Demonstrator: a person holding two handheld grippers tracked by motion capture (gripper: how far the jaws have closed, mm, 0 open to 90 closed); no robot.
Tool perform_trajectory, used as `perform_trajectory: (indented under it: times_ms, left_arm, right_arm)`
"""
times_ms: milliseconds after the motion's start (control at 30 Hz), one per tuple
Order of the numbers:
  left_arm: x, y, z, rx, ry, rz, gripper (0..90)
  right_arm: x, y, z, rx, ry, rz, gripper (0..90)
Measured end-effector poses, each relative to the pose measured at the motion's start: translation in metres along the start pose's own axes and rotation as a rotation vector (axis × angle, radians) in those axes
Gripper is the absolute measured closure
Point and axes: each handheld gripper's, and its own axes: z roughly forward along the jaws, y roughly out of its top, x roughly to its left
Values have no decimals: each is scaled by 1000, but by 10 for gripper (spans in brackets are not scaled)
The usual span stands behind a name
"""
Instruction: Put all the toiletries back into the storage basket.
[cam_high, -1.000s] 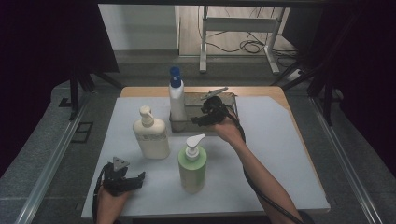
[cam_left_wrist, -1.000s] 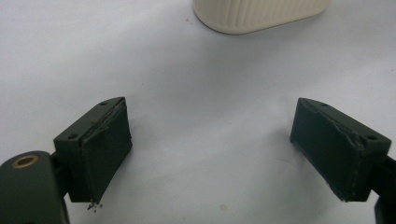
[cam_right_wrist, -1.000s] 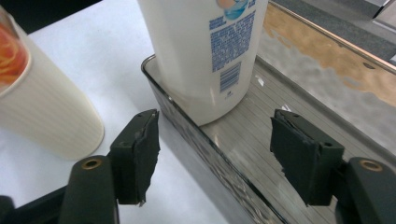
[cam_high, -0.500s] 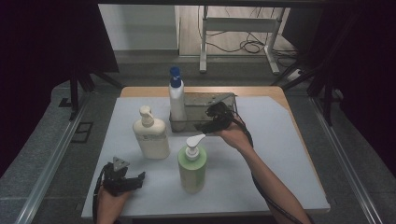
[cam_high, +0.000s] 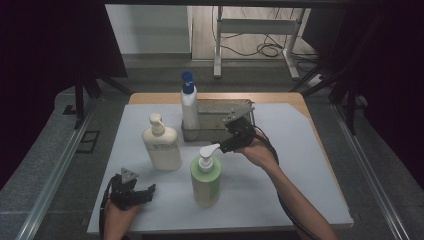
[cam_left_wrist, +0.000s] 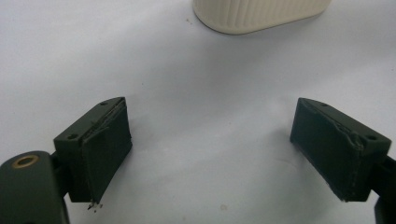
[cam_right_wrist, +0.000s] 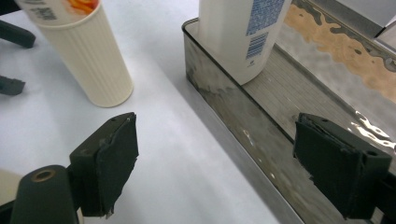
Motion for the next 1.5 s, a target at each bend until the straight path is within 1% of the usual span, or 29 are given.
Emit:
perform_trajectory:
  times_ms: [133, 233, 367, 467, 600, 667, 800, 900, 1000, 1133, 1300, 1400, 1500]
  left_arm:
    - [0, 0, 0, 0, 0, 0, 119]
    - [0, 0, 0, 0, 0, 0, 119]
    - [0, 0, 0, -1, 1, 0, 119]
    - [0, 0, 0, -1, 1, 0, 120]
    - [0, 0, 0, -1, 2, 0, 120]
    - [0, 0, 0, 0, 2, 1, 119]
    - [0, 0, 0, 0, 2, 1, 119]
    - [0, 0, 0, -1, 2, 0, 120]
    - [0, 0, 0, 0, 1, 1, 120]
    - [0, 0, 0, 0, 1, 1, 120]
    - [0, 0, 0, 0, 1, 1, 120]
    - [0, 0, 0, -2, 1, 4, 120]
    - [0, 0, 0, 0, 1, 5, 120]
  right_arm:
    - [3, -6, -6, -10, 3, -16, 132]
    - [5, -11, -9, -13, 0, -16, 65]
    - [6, -20, -14, -23, 2, -12, 10]
    - [7, -28, -17, -21, 19, 1, 2]
    - [9, -38, -20, -25, 56, 31, 0]
    - [10, -43, -21, -28, 69, 31, 0]
    - [11, -52, -24, -42, 75, 3, 0]
    - [13, -59, -27, -64, 82, 4, 0]
    - [16, -65, -29, -71, 99, 10, 0]
    - [22, -74, -32, -76, 126, 10, 0]
    - [32, -82, -37, -80, 165, 6, 0]
    - [40, -84, -41, -95, 186, -4, 0]
    - [47, -83, -43, -97, 198, -23, 0]
